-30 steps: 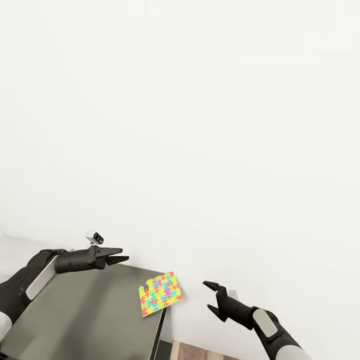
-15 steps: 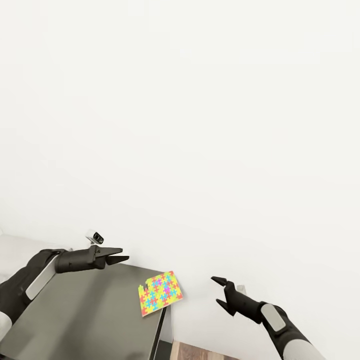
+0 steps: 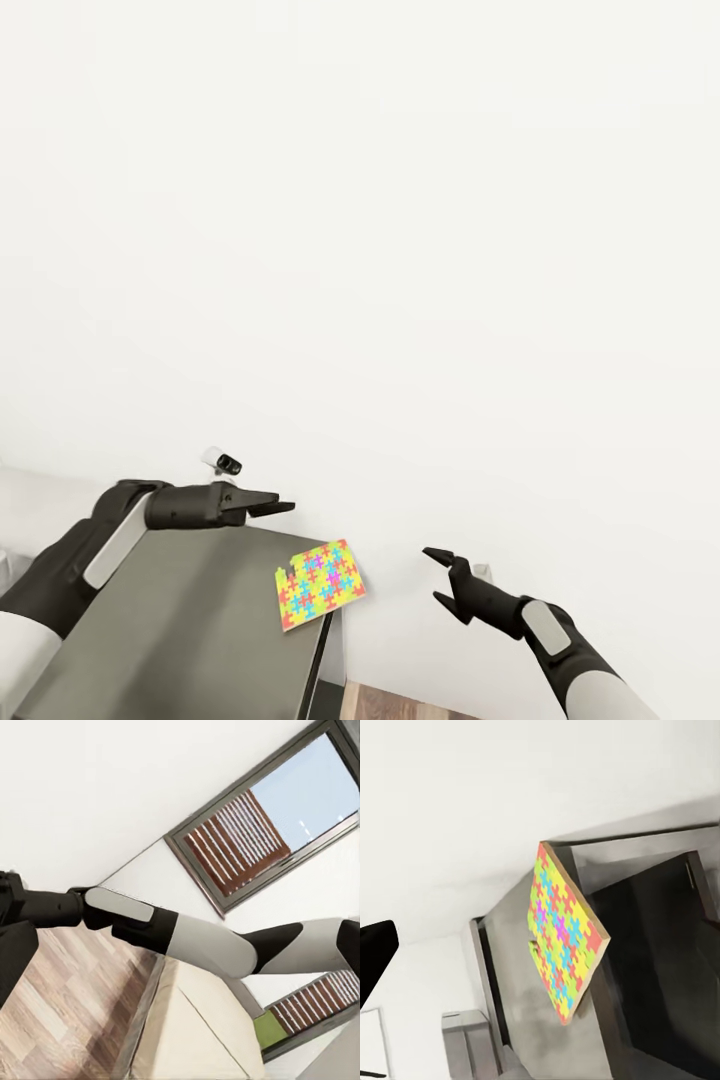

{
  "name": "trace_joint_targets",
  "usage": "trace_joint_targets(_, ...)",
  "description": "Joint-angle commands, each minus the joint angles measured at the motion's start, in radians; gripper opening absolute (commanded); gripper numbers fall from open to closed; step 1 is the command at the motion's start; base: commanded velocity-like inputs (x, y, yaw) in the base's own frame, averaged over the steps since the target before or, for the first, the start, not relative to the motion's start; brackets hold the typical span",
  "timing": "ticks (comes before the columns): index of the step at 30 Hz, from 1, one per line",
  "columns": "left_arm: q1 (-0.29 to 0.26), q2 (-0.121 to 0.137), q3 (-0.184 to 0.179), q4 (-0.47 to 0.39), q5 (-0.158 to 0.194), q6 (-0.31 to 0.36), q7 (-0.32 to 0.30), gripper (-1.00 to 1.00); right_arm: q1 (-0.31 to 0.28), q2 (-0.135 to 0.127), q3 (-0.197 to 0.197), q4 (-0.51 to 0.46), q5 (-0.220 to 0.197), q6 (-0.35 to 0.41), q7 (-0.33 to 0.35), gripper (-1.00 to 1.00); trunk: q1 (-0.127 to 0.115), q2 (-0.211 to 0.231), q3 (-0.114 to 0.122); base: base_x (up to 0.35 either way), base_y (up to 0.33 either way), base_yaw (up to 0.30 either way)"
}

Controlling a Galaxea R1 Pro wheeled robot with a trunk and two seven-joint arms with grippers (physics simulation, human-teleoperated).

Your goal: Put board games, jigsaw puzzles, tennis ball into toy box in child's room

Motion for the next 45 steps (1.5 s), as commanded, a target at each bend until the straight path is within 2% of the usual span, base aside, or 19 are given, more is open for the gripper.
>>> trace_joint_targets(1,-0.001,-0.002,-0.004,-0.016,0.004,0.010,0.003,1.00,-0.002,0.001,-0.006,0.000,0.002,0.006,0.002,1.00,0.004,-0.008,-0.005,0.000,0.000,0.000)
trace_joint_targets(8,0.035,-0.013,-0.006,-0.148,0.003,0.013,0.013,1.00,-0.004,0.008,-0.002,0.000,0.006,-0.025,0.002,1.00,0.031,-0.057,-0.027,0.000,0.000,0.000)
trace_joint_targets(14,0.063,-0.011,-0.004,-0.211,0.002,0.014,0.013,1.00,-0.004,0.012,0.003,-0.001,0.007,-0.038,0.004,1.00,0.054,-0.099,-0.046,0.000,0.000,0.000)
trace_joint_targets(23,0.071,-0.015,-0.008,-0.241,0.002,0.013,0.014,1.00,-0.004,0.012,0.016,-0.049,0.005,-0.034,0.007,1.00,0.088,-0.162,-0.074,0.000,0.000,0.000)
trace_joint_targets(37,0.071,-0.014,-0.001,-0.241,0.005,0.013,0.012,1.00,-0.004,0.011,0.019,-0.053,0.007,-0.031,0.007,1.00,0.142,-0.260,-0.118,0.000,0.000,0.000)
trace_joint_targets(39,0.071,-0.014,-0.001,-0.241,0.006,0.013,0.012,1.00,-0.004,0.010,0.029,-0.053,0.007,-0.030,0.007,1.00,0.150,-0.274,-0.124,0.000,0.000,0.000)
trace_joint_targets(44,0.072,-0.011,-0.001,-0.241,0.008,0.013,0.012,1.00,-0.004,0.001,0.132,-0.053,0.007,-0.029,0.005,1.00,0.169,-0.309,-0.140,0.000,0.000,0.000)
trace_joint_targets(45,0.072,-0.010,-0.001,-0.241,0.009,0.013,0.012,1.00,-0.004,0.000,0.140,-0.053,0.007,-0.029,0.005,1.00,0.173,-0.316,-0.143,0.000,0.000,0.000)
